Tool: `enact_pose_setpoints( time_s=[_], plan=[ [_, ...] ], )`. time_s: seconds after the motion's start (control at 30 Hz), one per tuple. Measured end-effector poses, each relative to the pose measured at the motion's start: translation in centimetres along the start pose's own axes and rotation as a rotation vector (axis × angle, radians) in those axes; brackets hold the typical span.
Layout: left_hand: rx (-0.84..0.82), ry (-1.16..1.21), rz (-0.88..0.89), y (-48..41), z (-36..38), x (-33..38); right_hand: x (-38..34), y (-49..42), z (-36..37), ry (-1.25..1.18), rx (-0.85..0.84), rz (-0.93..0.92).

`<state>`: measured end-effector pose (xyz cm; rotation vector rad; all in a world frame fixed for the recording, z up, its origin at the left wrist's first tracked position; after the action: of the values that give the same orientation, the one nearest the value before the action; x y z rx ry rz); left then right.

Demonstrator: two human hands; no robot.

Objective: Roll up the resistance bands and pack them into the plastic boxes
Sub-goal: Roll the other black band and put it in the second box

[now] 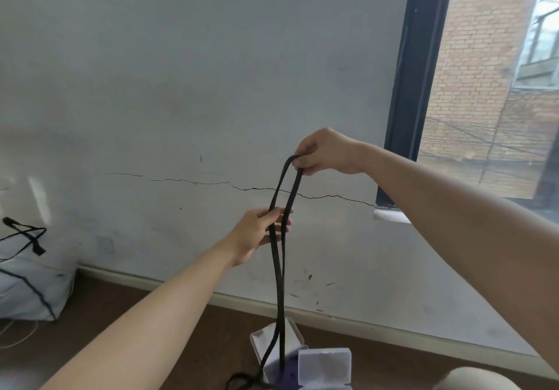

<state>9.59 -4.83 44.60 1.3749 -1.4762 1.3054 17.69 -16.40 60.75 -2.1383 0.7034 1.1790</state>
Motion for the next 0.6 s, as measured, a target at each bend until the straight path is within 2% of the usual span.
enact_pose_setpoints(
  time_s=[0.13,0.23,0.33,0.43,0.6],
  plan=[
    [0.008,-0.073,0.045,-0.1,-0.1,1.0,-0.8,0.1,0.3,-0.203,0.027,-0.008],
    [0.031,-0.186,0.072,0.0,0.0,0.9,-1.3,0.1,-0.3,-0.478,0.170,-0.052],
    [0.013,-0.149,0.040,0.6,0.6,-0.1,-2.1,0.1,-1.4,-0.700,0.308,-0.103],
    [0.037,-0.105,0.035,0.9,1.0,-1.4,-2.8,0.2,-2.2,-0.820,0.345,-0.137],
    [0.062,-0.175,0.029,0.7,1.0,-3.6,-2.8,0.7,-3.4,-0.916,0.401,-0.139]
  ],
)
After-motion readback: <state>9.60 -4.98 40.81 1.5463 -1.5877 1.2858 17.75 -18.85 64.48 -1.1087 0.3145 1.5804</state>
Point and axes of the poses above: each hand's wrist, its own y-axis away from the middle knuckle, its own z-axis out of the palm, x = y × z, the point moved 9 cm from there along -y, towards the middle knuckle, and after that the axes turned 12 degrees about -y, right-handed, at the moved point
